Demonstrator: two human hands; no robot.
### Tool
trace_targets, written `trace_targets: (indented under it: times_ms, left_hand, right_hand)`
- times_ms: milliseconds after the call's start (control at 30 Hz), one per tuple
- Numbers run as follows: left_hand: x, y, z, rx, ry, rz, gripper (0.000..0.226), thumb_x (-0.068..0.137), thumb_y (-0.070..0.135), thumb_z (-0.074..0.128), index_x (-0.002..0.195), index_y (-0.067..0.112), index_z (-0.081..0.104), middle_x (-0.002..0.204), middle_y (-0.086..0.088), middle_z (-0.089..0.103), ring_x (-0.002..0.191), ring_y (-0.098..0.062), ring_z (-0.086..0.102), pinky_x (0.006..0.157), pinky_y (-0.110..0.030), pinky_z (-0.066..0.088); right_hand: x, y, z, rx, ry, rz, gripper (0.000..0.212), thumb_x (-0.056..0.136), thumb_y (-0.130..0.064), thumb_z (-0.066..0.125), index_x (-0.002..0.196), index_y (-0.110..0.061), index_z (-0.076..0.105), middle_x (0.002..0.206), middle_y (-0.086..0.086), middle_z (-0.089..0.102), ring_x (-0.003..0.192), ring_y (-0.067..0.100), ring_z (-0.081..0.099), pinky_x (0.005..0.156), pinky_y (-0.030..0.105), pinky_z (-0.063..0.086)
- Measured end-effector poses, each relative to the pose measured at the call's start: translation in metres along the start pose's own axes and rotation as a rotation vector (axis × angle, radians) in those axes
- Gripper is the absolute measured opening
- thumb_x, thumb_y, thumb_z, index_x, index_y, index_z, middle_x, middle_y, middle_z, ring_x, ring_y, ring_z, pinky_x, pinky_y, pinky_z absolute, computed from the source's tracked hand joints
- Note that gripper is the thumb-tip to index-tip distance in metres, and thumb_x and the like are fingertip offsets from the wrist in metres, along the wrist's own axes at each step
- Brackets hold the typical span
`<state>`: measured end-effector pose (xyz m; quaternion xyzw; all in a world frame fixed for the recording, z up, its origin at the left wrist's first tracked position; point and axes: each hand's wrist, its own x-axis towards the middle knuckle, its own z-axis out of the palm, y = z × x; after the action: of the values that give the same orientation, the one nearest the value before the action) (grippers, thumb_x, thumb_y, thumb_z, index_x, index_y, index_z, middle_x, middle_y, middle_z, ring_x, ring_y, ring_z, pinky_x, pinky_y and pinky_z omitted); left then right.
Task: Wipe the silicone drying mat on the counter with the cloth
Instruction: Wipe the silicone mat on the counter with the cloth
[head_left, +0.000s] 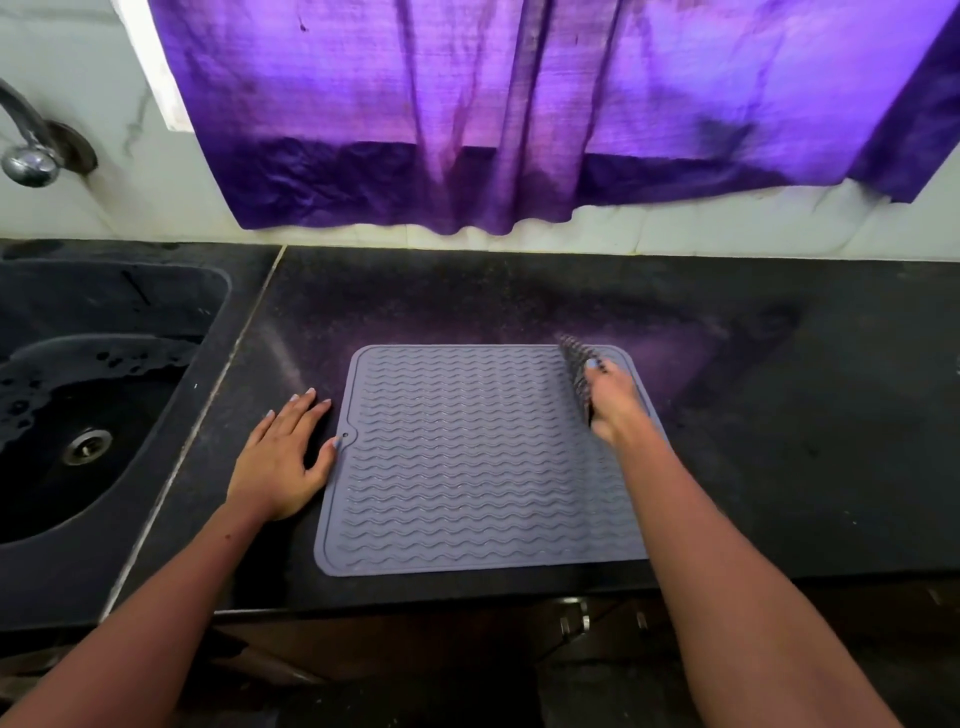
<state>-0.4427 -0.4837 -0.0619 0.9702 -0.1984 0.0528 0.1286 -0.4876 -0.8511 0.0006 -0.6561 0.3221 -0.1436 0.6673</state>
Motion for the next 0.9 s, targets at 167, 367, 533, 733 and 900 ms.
trace_targets:
  times_ms: [167, 367, 533, 733, 900]
  left_hand:
    - [0.000, -0.002, 0.002, -0.009, 0.009, 0.002, 0.077, 0.084, 0.062, 0.014, 0.143, 0.019, 0.037, 0.153, -0.002, 0.029, 0.143, -0.015, 0.021, 0.118, -0.035, 0.011]
    - [0.001, -0.002, 0.002, -0.021, 0.014, 0.003, 0.077, 0.084, 0.061, 0.015, 0.143, 0.018, 0.037, 0.153, -0.003, 0.030, 0.143, -0.016, 0.022, 0.117, -0.036, 0.011]
    - [0.001, -0.002, 0.003, -0.009, 0.010, 0.006, 0.075, 0.085, 0.061, 0.016, 0.143, 0.018, 0.037, 0.153, -0.003, 0.029, 0.143, -0.016, 0.022, 0.118, -0.036, 0.011]
    - [0.000, -0.002, 0.000, -0.028, 0.004, 0.010, 0.077, 0.084, 0.063, 0.015, 0.143, 0.018, 0.037, 0.154, -0.002, 0.029, 0.143, -0.016, 0.021, 0.118, -0.037, 0.012]
    - [0.000, -0.001, 0.000, -0.033, 0.010, 0.009, 0.078, 0.083, 0.063, 0.016, 0.142, 0.017, 0.038, 0.153, -0.003, 0.030, 0.143, -0.017, 0.022, 0.117, -0.038, 0.013]
  right_hand:
    - [-0.002, -0.013, -0.024, -0.465, 0.252, -0.264, 0.044, 0.097, -0.010, 0.044, 0.141, -0.015, 0.042, 0.149, 0.004, 0.038, 0.135, 0.024, 0.037, 0.113, 0.034, 0.029]
    - [0.006, 0.037, -0.027, -1.134, -0.009, -0.350, 0.053, 0.096, -0.016, 0.044, 0.147, -0.021, 0.028, 0.159, 0.003, 0.008, 0.146, 0.028, 0.009, 0.118, 0.043, 0.018]
    - [0.012, 0.034, -0.026, -1.175, -0.060, -0.339, 0.053, 0.096, -0.014, 0.044, 0.146, -0.023, 0.030, 0.159, -0.001, 0.007, 0.147, 0.023, 0.006, 0.118, 0.044, 0.019]
    - [0.024, -0.004, -0.051, -0.432, 0.016, -0.171, 0.029, 0.099, -0.006, 0.036, 0.114, -0.010, 0.060, 0.098, 0.002, 0.062, 0.082, 0.011, 0.057, 0.067, 0.008, 0.049]
    - [0.001, -0.008, -0.069, -0.752, 0.059, -0.290, 0.040, 0.095, -0.011, 0.047, 0.135, -0.014, 0.050, 0.144, 0.006, 0.045, 0.133, 0.022, 0.042, 0.110, 0.029, 0.030]
